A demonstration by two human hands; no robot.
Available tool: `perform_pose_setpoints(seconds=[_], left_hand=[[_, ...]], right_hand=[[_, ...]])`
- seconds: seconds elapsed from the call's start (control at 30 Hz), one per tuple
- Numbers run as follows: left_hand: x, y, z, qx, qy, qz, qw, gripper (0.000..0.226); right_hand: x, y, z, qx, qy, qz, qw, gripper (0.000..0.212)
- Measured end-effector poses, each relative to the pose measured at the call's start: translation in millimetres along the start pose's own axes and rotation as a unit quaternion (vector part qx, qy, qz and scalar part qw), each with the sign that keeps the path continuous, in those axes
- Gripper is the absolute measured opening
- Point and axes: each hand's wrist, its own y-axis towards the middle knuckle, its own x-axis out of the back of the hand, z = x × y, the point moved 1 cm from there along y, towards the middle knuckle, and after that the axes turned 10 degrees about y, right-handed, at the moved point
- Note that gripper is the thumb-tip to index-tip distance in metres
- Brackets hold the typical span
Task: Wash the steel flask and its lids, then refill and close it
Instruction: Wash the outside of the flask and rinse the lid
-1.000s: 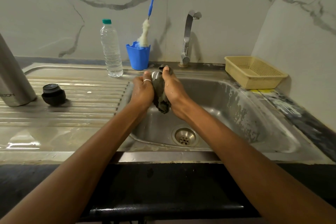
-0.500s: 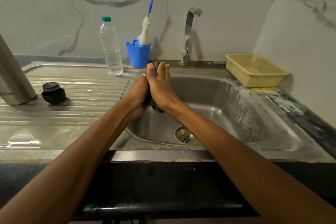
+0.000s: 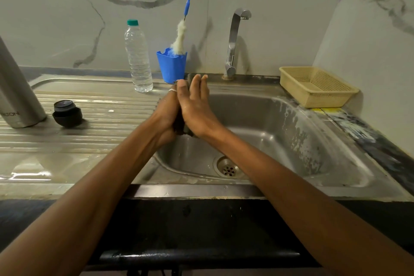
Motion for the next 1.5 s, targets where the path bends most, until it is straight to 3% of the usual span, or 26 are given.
perform_pose_setpoints(seconds=[0.1,0.2,0.4,0.57,0.7,0.87,0.97,1.1,1.13,1.23,1.33,1.43,1.5], left_hand=[[-11.3,0.4,-0.2,0.013,0.010,0.023,1.000,0.046],[-18.9,0.8,-1.5,0.014,0.014,0.013,1.000,0.048],[-14.3,-3.8,6.3,-0.057,-0.074,-0.007,0.996,0.054],[-10.6,-1.3,1.0,-0.027,-0.004,-0.002,1.000,0.043],[-16.0,-1.8,0.0,0.000,0.020,-0.004,1.000,0.045],[-17.4,-4.4,-2.4,0.020,0.044,-0.033,0.998,0.048],[-19.4,-0.6,-4.3,0.022,0.105,-0.086,0.991,0.059],[-18.2,1.5,-2.9,-0.025,0.255,-0.138,0.957,0.077],[-16.4,4.3,0.0,-0.027,0.257,-0.138,0.956,0.081],[-10.2,8.8,0.6,-0.024,0.199,-0.110,0.974,0.077],[-4.2,10.8,1.0,-0.024,0.133,-0.075,0.988,0.066],[-3.6,6.4,-3.4,-0.036,0.184,-0.087,0.978,0.065],[-3.8,1.8,-4.0,-0.058,0.247,-0.081,0.964,0.066]], right_hand=[[23.4,9.5,0.0,-0.006,0.039,-0.039,0.998,0.075],[33.5,10.9,-3.3,-0.032,0.078,-0.059,0.995,0.084],[-7.3,-5.7,-6.7,0.042,-0.049,-0.015,0.998,0.077],[8.2,6.8,-3.1,0.054,-0.005,-0.059,0.997,0.069],[34.4,9.4,-0.6,0.004,0.090,-0.043,0.995,0.055],[49.1,13.2,-12.1,-0.141,0.282,-0.019,0.949,0.075],[43.5,14.2,-15.8,-0.161,0.275,-0.009,0.948,0.079],[28.5,14.9,-13.1,-0.126,0.226,-0.007,0.966,0.090],[26.8,15.3,-12.4,-0.104,0.211,-0.009,0.972,0.090],[20.0,8.5,-5.2,-0.022,0.130,-0.018,0.991,0.063],[15.6,1.5,-8.9,0.061,0.040,-0.010,0.997,0.060],[20.1,0.0,-7.8,0.125,-0.010,-0.014,0.992,0.048],[27.8,2.6,-4.6,0.114,0.013,-0.025,0.993,0.046]])
